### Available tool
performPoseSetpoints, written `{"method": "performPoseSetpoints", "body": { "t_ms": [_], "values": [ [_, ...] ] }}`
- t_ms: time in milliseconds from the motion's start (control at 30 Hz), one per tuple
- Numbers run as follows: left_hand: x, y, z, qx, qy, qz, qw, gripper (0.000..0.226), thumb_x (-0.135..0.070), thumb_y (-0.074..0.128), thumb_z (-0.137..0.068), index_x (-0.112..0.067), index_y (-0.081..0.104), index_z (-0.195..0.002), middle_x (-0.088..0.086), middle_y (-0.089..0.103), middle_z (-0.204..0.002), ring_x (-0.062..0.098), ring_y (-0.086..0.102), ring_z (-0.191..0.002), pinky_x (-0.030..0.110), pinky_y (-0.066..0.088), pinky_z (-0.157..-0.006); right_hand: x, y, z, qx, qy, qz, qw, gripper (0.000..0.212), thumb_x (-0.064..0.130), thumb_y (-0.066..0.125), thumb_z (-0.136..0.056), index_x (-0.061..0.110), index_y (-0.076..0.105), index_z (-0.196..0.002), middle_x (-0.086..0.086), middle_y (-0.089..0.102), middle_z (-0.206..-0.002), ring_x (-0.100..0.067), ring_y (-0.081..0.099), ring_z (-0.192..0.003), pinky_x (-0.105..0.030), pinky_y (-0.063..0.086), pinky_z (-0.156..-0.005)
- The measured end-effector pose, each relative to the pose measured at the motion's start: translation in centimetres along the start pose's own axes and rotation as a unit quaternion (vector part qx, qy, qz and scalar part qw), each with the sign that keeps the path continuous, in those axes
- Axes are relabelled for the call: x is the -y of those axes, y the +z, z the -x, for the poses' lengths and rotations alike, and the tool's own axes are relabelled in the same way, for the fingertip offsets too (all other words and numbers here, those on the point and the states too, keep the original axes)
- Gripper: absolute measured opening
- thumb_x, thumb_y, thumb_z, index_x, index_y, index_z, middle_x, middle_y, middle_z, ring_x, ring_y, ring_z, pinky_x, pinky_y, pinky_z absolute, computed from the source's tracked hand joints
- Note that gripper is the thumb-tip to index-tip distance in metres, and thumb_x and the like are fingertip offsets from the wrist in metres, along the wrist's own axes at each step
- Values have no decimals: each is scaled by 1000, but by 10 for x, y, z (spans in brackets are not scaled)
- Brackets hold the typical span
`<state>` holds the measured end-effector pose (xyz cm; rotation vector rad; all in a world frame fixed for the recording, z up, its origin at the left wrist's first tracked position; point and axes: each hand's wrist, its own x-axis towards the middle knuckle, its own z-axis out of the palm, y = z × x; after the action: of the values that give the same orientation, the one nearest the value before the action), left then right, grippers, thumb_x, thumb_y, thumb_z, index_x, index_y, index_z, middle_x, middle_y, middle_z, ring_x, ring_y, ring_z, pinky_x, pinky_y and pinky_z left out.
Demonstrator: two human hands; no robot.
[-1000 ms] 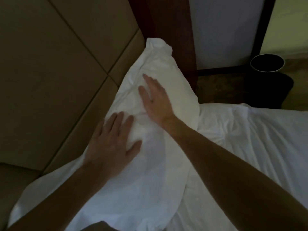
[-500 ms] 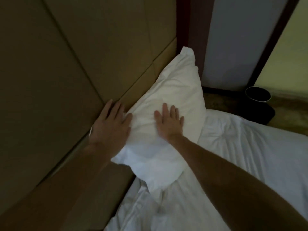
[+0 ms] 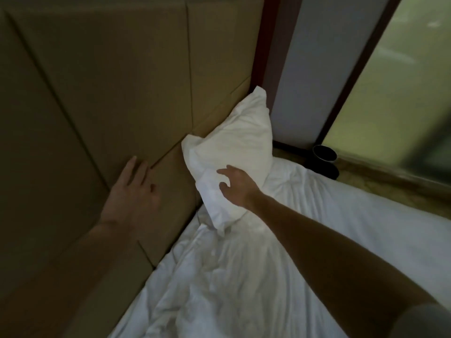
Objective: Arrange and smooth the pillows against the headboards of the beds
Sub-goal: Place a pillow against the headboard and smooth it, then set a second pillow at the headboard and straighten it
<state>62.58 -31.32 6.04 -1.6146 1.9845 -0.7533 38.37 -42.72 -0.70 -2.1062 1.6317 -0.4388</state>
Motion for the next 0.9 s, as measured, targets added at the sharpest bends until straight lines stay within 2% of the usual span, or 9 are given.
{"method": "performPoseSetpoints", "body": {
  "t_ms": [67,100,167,233,333,400,533,633,900],
  "values": [
    [-9,1,7,-10,24,41,999,24,-26,56,-91,-17,72,-108,14,67,-120,35,49,-128,56,8,-122,-3,-3,31,17,3,16,1000,49,28,54,-98,24,46,-147,-3,35,-159,-17,23,-149,-29,20,-119],
    [-16,2,8,-31,37,55,997,12,-20,66,-83,-15,74,-90,13,72,-97,34,61,-106,56,25,-116,-5,-4,45,29,10,25,999,49,29,53,-99,25,45,-147,-2,35,-159,-16,21,-150,-29,19,-119],
    [-38,6,11,-107,56,123,985,14,-8,67,-71,-8,65,-58,13,62,-60,30,61,-62,45,49,-77,-12,-7,76,47,38,41,997,51,32,53,-98,25,44,-148,-3,34,-159,-18,19,-151,-34,21,-121],
    [-64,0,15,-151,65,206,965,20,-3,56,-71,-2,57,-51,16,55,-52,30,57,-48,40,51,-61,-20,-11,112,54,68,54,995,52,32,53,-97,24,44,-148,-10,34,-159,-21,19,-151,-39,23,-121],
    [-100,-16,23,-49,85,218,971,17,-22,65,-84,-5,69,-85,16,69,-85,34,65,-80,44,51,-84,-37,-25,170,72,110,68,989,51,31,53,-97,22,45,-147,-8,41,-155,-23,24,-149,-41,26,-120],
    [-117,-41,40,-22,138,190,972,29,-34,78,-72,-10,69,-86,13,68,-79,31,65,-74,38,50,-79,-53,-36,203,89,149,79,982,49,31,53,-98,23,47,-146,-5,43,-153,-24,32,-145,-41,30,-118],
    [-156,-67,64,-30,190,159,968,39,-46,49,-91,-19,61,-117,7,68,-108,28,61,-101,40,40,-90,-94,-47,253,112,215,81,967,48,35,53,-97,25,49,-144,1,43,-154,-22,37,-143,-43,32,-117],
    [-193,-68,76,-13,211,179,961,40,-41,56,-85,-12,66,-112,14,69,-102,34,62,-99,47,42,-99,-130,-41,289,104,239,78,962,47,34,53,-97,24,50,-143,0,45,-153,-23,40,-141,-43,34,-116],
    [-315,-85,130,15,239,214,947,66,-61,40,-92,-20,43,-143,9,50,-143,29,48,-131,45,27,-116,-215,-18,405,113,289,64,949,50,34,54,-96,24,49,-144,-1,46,-152,-25,41,-140,-43,35,-115]
  ]
}}
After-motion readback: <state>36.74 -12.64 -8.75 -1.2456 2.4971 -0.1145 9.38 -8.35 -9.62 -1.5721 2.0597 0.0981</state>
